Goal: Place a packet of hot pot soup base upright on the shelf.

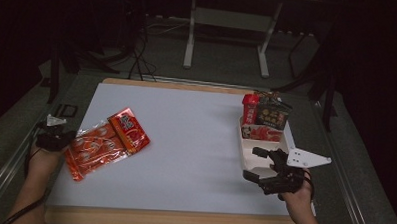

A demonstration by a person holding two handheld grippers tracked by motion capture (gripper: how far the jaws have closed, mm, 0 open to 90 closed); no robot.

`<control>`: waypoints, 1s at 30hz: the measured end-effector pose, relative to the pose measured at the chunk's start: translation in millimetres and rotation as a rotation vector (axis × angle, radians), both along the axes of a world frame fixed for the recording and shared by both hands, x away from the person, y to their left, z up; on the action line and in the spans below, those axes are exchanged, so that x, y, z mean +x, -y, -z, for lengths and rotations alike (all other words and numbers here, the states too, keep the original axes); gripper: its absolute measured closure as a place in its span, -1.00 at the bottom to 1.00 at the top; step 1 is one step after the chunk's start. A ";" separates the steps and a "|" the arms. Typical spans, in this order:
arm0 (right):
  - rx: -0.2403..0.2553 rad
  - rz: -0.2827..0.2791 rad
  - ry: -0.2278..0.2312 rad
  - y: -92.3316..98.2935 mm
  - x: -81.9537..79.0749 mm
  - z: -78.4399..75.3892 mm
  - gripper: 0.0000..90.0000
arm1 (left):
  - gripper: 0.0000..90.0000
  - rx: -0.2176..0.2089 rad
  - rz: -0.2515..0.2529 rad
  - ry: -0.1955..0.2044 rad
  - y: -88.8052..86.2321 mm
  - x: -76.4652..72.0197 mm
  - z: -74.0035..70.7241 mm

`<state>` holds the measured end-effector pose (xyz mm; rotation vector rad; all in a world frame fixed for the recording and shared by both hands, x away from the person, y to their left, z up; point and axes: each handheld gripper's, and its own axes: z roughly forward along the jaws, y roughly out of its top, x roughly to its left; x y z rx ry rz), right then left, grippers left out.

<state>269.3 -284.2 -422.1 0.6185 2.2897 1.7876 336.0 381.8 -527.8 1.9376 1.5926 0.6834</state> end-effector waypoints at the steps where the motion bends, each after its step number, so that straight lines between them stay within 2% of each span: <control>1: 0.000 0.000 0.000 0.2 0.0 0.2 -0.68 | 1.00 -0.005 0.002 -0.006 -0.2 0.6 0.2; 6: 0.003 0.000 -0.004 1.1 -0.4 0.3 -0.68 | 1.00 -0.002 0.023 -0.028 1.0 -0.6 -0.4; 9: 0.006 -0.001 -0.003 1.3 -0.3 -0.5 -0.68 | 1.00 -0.017 0.036 -0.048 1.3 -2.8 -1.4; 12: 0.007 0.000 -0.002 1.7 -0.9 -1.5 -0.68 | 1.00 -0.030 0.043 -0.049 3.5 -7.2 -1.1; 18: 0.012 0.001 0.000 2.7 -1.3 -2.0 -0.68 | 1.00 -0.027 0.082 -0.063 13.2 -18.3 -2.1; 30: 0.013 0.010 0.004 3.1 -1.5 -2.1 -0.68 | 1.00 -0.086 0.187 -0.077 52.0 -51.7 -1.3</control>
